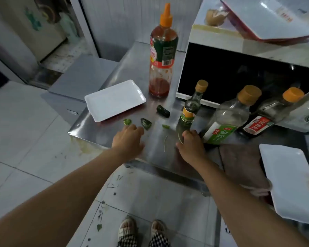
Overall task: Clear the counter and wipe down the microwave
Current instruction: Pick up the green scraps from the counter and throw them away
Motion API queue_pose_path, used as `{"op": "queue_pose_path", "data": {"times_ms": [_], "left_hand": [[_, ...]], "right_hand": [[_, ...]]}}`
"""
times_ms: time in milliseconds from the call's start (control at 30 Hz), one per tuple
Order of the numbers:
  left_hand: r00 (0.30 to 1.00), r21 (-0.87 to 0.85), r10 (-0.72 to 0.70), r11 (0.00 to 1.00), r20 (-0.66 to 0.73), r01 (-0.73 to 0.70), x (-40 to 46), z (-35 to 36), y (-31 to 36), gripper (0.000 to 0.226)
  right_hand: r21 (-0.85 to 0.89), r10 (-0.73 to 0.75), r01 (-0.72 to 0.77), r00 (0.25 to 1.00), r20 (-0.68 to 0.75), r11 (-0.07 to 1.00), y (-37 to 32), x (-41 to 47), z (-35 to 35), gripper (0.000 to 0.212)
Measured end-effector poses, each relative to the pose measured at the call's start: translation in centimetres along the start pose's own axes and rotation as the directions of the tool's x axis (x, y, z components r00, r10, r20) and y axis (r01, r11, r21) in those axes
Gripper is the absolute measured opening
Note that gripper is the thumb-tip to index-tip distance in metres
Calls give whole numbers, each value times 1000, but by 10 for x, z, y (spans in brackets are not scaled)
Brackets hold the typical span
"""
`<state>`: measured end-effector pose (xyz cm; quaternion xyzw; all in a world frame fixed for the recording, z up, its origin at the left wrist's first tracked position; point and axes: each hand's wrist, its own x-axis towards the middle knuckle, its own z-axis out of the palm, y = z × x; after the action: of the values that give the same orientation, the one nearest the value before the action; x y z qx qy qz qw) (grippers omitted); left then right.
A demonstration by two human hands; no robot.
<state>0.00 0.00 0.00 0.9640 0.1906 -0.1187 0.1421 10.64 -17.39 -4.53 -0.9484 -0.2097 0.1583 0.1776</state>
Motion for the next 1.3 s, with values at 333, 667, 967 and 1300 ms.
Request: {"op": "queue_pose_path", "data": {"times_ms": [333, 667, 967, 1300], "left_hand": [[998, 24, 37, 999, -42, -36, 10, 5, -27, 37], [997, 5, 64, 998, -45, -63, 9, 3, -46, 41], [995, -37, 70, 997, -67, -72, 13, 9, -58, 45], [996, -68, 59, 996, -64, -64, 22, 7, -70, 50]], "right_hand": [[-172, 6, -21, 996, -89, 985, -15, 10, 17, 19], [50, 44, -40, 995, -90, 998, -47, 4, 24, 16], [-134, 20, -39, 989, -145, 990, -54, 4, 33, 21], [-88, -82, 67, 982, -172, 994, -49, 33, 14, 25]]}}
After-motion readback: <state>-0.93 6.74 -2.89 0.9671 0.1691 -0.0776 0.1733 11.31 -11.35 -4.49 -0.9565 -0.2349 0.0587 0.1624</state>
